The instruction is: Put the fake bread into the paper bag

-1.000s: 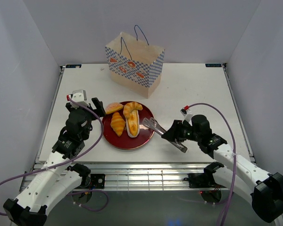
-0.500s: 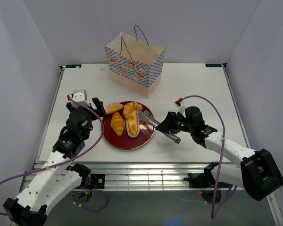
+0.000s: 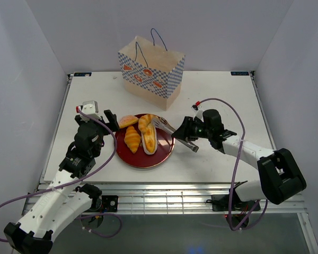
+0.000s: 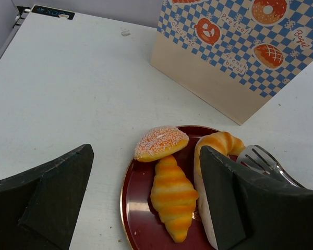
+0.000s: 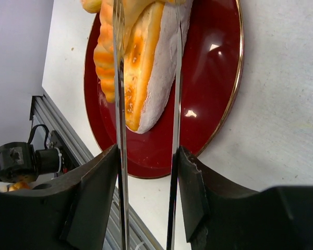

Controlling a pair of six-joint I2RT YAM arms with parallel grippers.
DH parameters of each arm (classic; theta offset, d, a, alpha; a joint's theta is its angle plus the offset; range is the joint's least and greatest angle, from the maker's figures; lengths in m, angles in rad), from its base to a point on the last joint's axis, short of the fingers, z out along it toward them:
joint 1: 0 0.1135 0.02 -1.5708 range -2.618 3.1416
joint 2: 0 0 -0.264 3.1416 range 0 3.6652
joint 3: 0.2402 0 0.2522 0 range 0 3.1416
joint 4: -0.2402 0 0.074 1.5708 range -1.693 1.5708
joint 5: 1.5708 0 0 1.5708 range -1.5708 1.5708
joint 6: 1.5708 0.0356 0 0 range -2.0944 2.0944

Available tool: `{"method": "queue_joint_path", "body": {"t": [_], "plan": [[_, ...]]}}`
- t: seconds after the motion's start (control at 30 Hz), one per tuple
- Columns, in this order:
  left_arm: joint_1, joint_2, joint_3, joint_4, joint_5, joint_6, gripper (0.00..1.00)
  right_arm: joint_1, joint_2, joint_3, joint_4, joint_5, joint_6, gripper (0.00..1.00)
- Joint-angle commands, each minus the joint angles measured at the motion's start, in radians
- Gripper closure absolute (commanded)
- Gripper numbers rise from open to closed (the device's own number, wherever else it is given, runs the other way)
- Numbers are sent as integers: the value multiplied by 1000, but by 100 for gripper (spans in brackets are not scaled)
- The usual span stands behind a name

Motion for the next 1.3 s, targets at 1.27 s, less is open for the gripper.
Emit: {"method": "queue_joint_path", "body": {"t": [1.27], "plan": [[-3, -2, 17, -4, 47, 8, 7, -58, 84, 37, 242, -110, 35, 67]]}}
